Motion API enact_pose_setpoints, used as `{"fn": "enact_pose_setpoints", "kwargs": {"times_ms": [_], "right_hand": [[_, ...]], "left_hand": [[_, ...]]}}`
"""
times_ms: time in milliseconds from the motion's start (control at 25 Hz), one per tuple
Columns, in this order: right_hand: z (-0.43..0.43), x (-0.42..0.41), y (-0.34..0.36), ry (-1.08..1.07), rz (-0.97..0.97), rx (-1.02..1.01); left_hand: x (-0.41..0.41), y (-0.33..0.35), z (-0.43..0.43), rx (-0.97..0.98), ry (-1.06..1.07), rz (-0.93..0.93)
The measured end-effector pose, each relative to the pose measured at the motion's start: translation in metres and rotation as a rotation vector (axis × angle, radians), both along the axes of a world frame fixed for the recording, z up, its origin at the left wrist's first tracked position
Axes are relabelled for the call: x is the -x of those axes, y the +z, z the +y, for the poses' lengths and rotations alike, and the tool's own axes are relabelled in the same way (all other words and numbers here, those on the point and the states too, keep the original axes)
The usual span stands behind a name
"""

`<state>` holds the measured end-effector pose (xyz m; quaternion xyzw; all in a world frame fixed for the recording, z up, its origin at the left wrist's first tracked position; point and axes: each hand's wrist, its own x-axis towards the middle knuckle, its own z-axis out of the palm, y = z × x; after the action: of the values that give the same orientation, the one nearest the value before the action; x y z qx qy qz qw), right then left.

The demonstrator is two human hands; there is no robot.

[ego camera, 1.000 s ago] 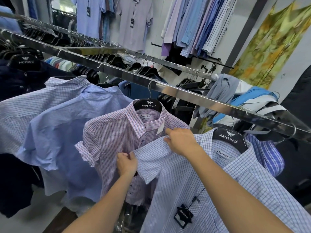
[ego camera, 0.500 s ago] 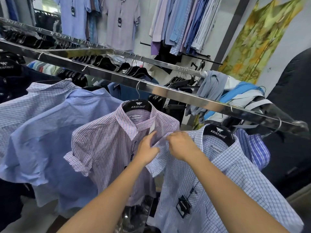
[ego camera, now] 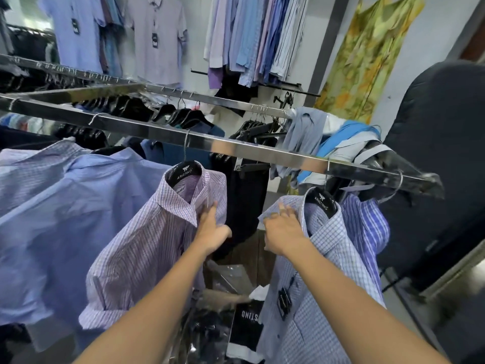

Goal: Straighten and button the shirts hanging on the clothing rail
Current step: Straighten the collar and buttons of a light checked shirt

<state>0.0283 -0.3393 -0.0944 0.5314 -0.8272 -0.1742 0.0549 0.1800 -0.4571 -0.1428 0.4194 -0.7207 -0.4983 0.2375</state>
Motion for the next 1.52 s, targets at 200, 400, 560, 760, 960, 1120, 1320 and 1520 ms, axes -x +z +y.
{"fn": "enact_pose_setpoints", "kwargs": {"times_ms": [200, 400, 560, 760, 960, 1120, 1320, 1520], "right_hand": [[-0.003, -0.009, 0.008, 0.025, -0.045, 0.051], [-0.001, -0.022, 0.018, 0.123, -0.1, 0.237], [-0.007, -0.039, 0.023, 0.222, -0.232, 0.587], [-0.023, -0.064, 0.024, 0.161, -0.523, 0.858], [-0.043, -0.094, 0.029, 0.064, -0.795, 1.01], [-0.064, -0.104, 0.037, -0.165, -1.001, 1.046], [-0.096, -0.11, 0.043, -0.357, -1.121, 0.958], [-0.117, -0.107, 0.029, -0.446, -1.219, 0.963]], "left_hand": [[0.01, 0.006, 0.006, 0.022, -0.033, -0.06], [0.014, 0.016, 0.021, 0.132, -0.126, -0.115], [0.001, 0.032, 0.04, 0.383, -0.075, -0.1], [-0.042, 0.06, 0.051, 0.626, 0.113, -0.073], [-0.079, 0.073, 0.045, 0.612, 0.238, -0.043], [-0.1, 0.077, 0.035, 0.576, 0.318, -0.037], [-0.115, 0.086, 0.021, 0.555, 0.302, -0.028], [-0.12, 0.092, 0.004, 0.52, 0.245, -0.019]]}}
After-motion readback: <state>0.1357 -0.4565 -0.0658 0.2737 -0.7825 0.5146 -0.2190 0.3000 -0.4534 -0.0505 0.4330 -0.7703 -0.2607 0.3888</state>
